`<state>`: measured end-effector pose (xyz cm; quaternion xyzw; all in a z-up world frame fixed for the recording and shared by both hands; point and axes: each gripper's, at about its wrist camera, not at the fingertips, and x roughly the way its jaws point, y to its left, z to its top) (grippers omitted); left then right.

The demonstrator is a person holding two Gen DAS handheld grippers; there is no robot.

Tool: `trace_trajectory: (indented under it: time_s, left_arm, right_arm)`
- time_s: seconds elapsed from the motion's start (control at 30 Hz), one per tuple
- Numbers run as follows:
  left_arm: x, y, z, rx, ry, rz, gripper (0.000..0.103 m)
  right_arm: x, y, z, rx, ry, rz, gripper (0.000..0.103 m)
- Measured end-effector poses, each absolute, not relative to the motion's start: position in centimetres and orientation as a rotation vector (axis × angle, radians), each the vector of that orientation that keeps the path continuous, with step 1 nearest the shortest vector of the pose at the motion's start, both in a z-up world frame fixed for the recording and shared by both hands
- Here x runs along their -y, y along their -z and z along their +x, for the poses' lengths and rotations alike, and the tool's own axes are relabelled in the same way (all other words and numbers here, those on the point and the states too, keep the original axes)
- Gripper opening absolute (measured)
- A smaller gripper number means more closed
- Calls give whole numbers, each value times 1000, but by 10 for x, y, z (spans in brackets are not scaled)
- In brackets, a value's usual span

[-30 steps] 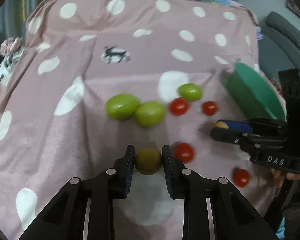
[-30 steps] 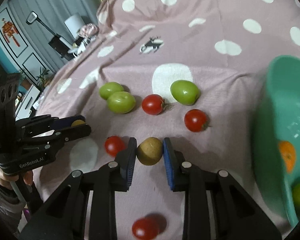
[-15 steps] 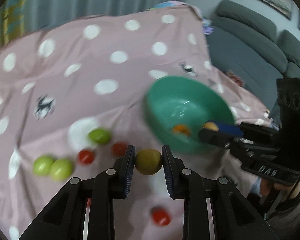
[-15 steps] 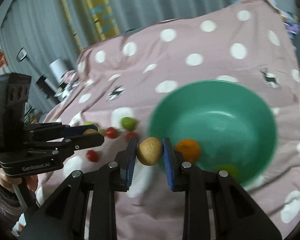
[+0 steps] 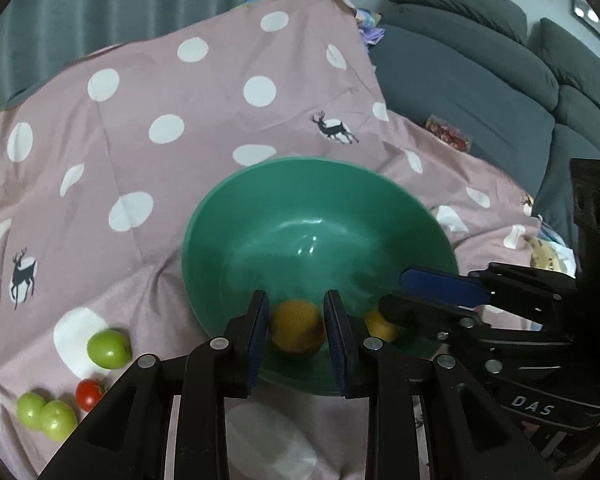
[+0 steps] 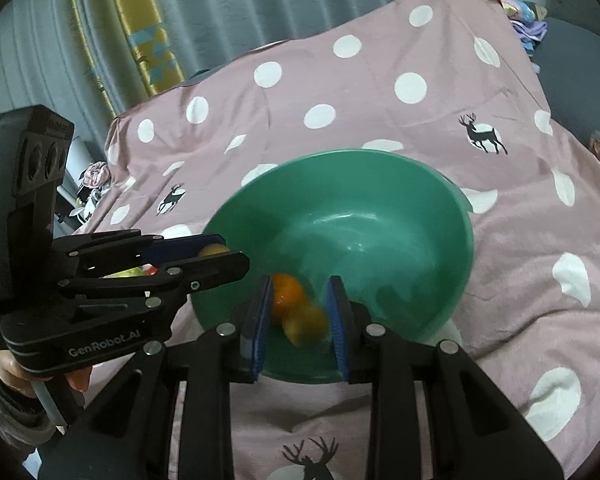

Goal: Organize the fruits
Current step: 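Carry the yellow fruit with the left tool into the bowl and release, then move the left tool toward a red tomato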

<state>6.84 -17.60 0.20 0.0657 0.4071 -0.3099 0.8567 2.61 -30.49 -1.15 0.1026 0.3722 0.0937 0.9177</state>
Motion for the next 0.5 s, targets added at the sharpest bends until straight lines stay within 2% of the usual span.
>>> trace_trajectory:
  time_s: [0.1, 0.17, 0.2, 0.27, 0.33, 0.5]
  left_arm:
    - [172, -1, 68, -864, 644, 122, 28]
    - [166, -4, 66, -859, 633, 115, 32]
    - [162, -6, 67, -858, 624, 110, 36]
    - [154, -8, 67, -854, 611, 92, 61]
    - [139, -11, 66, -845, 585, 62, 70]
    - [85, -20, 65, -856, 544, -74, 71]
  right_arm:
    - [307, 12, 23, -762, -189, 222, 38]
    - [308, 11, 22, -755, -182, 231, 48]
    - [308, 10, 21, -752, -182, 236, 49]
    - [307, 7, 19, -743, -184, 240, 49]
    - [307, 4, 16, -735, -184, 237, 49]
    - [312, -1, 9, -719, -179, 262, 56]
